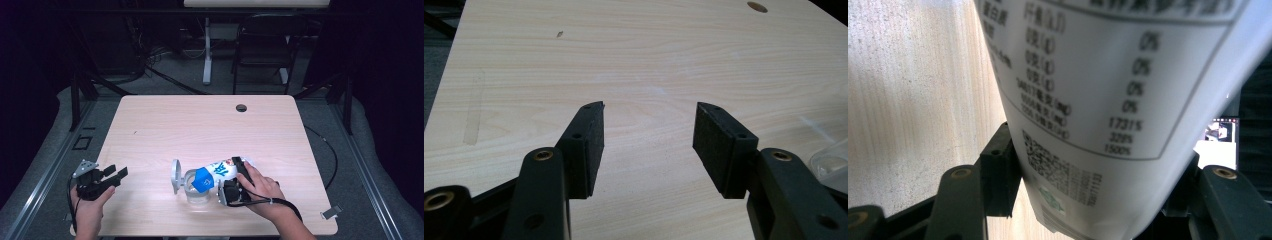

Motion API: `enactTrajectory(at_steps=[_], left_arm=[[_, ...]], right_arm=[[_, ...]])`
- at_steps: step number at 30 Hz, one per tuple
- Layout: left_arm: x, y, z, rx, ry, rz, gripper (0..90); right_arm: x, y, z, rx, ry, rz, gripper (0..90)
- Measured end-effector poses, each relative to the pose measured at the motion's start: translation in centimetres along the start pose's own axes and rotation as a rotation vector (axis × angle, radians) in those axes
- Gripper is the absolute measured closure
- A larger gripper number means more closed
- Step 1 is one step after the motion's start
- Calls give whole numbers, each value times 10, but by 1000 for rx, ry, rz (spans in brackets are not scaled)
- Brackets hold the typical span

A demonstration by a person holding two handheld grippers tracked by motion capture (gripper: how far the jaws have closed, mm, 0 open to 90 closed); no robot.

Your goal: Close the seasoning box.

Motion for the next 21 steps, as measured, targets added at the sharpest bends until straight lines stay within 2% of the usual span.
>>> enactTrajectory(at_steps=[20,21], left_arm=[[-1,0,0,0,-1,1,469],[-1,0,0,1,-1,1,469]], right_arm=[[1,0,1,3,-10,-4,399],[2,-1,0,-8,-22,-5,399]])
Point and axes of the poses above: each handheld gripper's, and its own axes: y roughly forward along the jaws, z roughly out of its top, x roughly to its right, the point moved 8 cm from there along y, roughly forward along the jaws
